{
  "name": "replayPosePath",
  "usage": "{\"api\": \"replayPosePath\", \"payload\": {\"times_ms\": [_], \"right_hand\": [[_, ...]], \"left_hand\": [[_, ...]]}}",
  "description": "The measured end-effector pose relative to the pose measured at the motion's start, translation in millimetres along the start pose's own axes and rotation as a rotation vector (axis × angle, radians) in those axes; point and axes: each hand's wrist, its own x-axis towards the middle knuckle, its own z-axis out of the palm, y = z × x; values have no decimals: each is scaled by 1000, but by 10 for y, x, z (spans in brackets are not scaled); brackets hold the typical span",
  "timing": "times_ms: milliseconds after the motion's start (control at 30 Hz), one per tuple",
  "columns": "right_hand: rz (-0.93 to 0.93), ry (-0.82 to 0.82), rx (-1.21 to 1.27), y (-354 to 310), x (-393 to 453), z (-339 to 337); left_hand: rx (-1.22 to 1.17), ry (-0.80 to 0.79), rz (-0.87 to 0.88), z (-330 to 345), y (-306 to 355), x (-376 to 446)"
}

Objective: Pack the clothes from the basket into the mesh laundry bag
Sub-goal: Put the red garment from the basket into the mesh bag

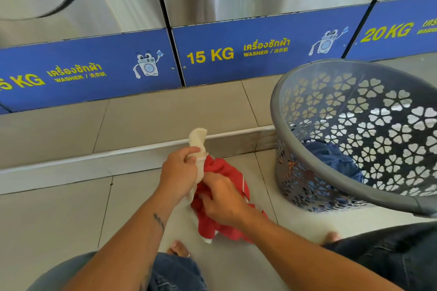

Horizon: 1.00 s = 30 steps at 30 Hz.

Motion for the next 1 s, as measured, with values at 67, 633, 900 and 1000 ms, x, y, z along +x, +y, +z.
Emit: {"api": "replayPosePath", "payload": {"times_ms": [67,633,900,1000], "right_hand": [[-51,-44,-50,56,106,181],[185,-35,99,328,288,10],[700,-356,-181,1002,-213,-13],[724,-370,-176,1065,-217,106]], "left_hand": [[-21,-24,6,6,-24,13],[-6,164,-29,-182,-101,299],[12,143,-6,-185,-115,282],[18,128,-8,-159,-110,316]]}}
